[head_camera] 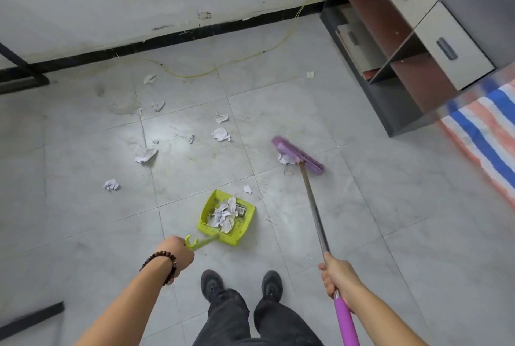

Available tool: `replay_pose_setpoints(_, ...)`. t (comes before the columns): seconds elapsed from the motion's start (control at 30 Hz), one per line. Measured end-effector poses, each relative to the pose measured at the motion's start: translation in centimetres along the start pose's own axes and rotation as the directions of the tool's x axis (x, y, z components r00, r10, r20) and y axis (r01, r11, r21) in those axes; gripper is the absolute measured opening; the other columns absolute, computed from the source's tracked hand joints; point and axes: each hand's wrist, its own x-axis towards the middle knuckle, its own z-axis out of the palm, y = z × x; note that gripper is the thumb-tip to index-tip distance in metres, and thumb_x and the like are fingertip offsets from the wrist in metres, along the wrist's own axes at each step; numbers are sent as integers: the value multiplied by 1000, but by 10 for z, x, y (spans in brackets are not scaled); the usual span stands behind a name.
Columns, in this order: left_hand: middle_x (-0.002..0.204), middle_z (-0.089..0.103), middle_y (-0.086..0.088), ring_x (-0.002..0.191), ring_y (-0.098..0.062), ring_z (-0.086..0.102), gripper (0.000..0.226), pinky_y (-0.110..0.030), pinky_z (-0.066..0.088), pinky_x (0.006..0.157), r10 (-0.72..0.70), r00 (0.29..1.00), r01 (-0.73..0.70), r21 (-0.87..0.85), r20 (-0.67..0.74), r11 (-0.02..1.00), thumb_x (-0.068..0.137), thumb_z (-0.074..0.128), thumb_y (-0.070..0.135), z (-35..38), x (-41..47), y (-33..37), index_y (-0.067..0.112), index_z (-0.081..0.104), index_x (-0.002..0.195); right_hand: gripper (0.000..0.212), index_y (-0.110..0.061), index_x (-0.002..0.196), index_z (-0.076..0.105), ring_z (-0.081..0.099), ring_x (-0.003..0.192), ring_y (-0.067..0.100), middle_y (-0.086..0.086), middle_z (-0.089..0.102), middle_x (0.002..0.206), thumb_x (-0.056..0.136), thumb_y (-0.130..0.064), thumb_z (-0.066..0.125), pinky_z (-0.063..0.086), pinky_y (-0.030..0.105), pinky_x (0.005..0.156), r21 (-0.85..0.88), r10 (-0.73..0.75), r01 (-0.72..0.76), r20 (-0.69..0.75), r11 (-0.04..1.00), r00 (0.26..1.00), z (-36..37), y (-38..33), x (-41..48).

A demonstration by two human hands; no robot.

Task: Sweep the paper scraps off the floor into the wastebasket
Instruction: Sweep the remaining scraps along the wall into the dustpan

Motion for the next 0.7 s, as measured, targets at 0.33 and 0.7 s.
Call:
replay_pose_setpoints(0.33, 57, 37, -5, 45, -19, 32, 20, -21, 30, 44, -20, 1000, 20, -61, 3, 998, 77, 36, 1, 22, -4, 12, 9, 53, 81, 29, 4, 95, 57, 45, 36, 22, 14, 52, 47, 83, -3, 32, 40, 26, 43, -309, -170, 154, -27, 939, 985, 22, -73, 33)
replay_pose_setpoints(0.7, 57, 42, -9, 49, -22, 37, 9, -24, 33, 47, 23, 1000, -22, -69, 18, 997, 84, 43, 7, 19, -8, 19, 7, 47, 76, 15, -18, 106, 56, 29, 34, 7, 3, 42, 53, 102, -28, 46, 23, 11, 35, -283, 31, 50, 276, 958, 961, -39, 14, -67)
